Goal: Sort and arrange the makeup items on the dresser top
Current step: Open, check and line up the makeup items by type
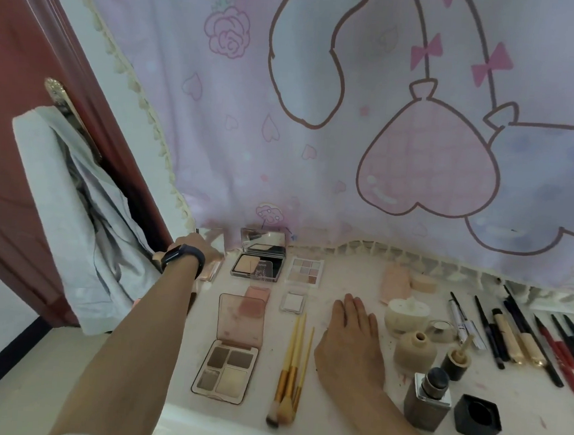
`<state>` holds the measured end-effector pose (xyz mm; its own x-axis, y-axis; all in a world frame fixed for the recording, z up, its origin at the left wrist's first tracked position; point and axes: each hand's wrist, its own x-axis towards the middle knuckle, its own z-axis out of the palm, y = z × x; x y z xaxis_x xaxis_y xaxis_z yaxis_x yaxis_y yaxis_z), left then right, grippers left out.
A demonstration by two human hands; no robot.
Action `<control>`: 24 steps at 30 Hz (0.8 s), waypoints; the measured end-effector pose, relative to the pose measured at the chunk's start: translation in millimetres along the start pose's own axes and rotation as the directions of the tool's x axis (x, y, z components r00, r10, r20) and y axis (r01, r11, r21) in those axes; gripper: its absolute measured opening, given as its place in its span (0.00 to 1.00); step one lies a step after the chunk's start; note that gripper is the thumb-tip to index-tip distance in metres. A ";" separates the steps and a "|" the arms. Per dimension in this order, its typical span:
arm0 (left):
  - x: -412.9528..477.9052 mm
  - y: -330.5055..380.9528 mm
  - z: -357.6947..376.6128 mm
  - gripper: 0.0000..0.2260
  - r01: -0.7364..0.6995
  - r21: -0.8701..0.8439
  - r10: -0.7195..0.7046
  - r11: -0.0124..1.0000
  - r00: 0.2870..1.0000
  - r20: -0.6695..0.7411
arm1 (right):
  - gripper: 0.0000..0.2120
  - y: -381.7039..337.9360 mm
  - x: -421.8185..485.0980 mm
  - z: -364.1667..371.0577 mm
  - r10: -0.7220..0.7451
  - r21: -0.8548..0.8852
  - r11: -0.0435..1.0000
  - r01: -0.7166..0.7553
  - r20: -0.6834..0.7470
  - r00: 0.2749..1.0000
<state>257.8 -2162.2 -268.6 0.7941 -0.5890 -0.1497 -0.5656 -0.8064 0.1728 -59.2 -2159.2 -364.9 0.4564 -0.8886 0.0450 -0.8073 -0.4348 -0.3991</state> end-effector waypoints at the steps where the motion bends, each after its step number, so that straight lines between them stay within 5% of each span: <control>1: -4.3 0.9 -4.7 0.22 -0.001 -0.016 0.000 1.000 1.000 -0.029 | 0.30 0.2 0.3 -0.2 -0.001 -0.001 1.000 0.001 0.002 1.000; 6: -41.5 8.1 -33.3 0.09 -0.104 -0.094 0.088 0.990 0.983 -0.160 | 0.29 -1.6 -1.4 -5.2 0.003 -0.003 1.000 -0.003 0.028 1.000; 9: -78.0 9.1 -35.9 0.19 -0.202 -0.146 0.166 0.968 0.959 -0.231 | 0.30 -4.2 -4.6 -10.6 -0.019 -0.031 0.999 0.020 0.038 0.999; 14: -146.2 5.7 -21.7 0.17 -0.320 -0.193 0.259 0.927 0.922 -0.287 | 0.31 -8.7 -20.5 -25.4 -0.133 -0.108 0.985 0.135 0.020 0.991; 19: -220.6 -2.9 2.5 0.14 -0.441 -0.269 0.316 0.856 0.860 -0.402 | 0.36 -12.5 -86.2 -43.9 -0.260 0.197 0.943 0.267 -0.059 0.964; 24: -292.9 0.5 43.2 0.12 -0.544 -0.302 0.383 0.783 0.804 -0.456 | 0.20 35.9 -171.9 -60.6 -0.299 0.280 0.899 0.336 -0.169 0.939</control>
<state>15.3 -1992.4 -266.7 0.5233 -0.7579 0.3895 -0.8075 -0.2951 0.5108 -189.3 -2030.8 -331.4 0.6068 -0.7294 0.3158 -0.4677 -0.6489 -0.6001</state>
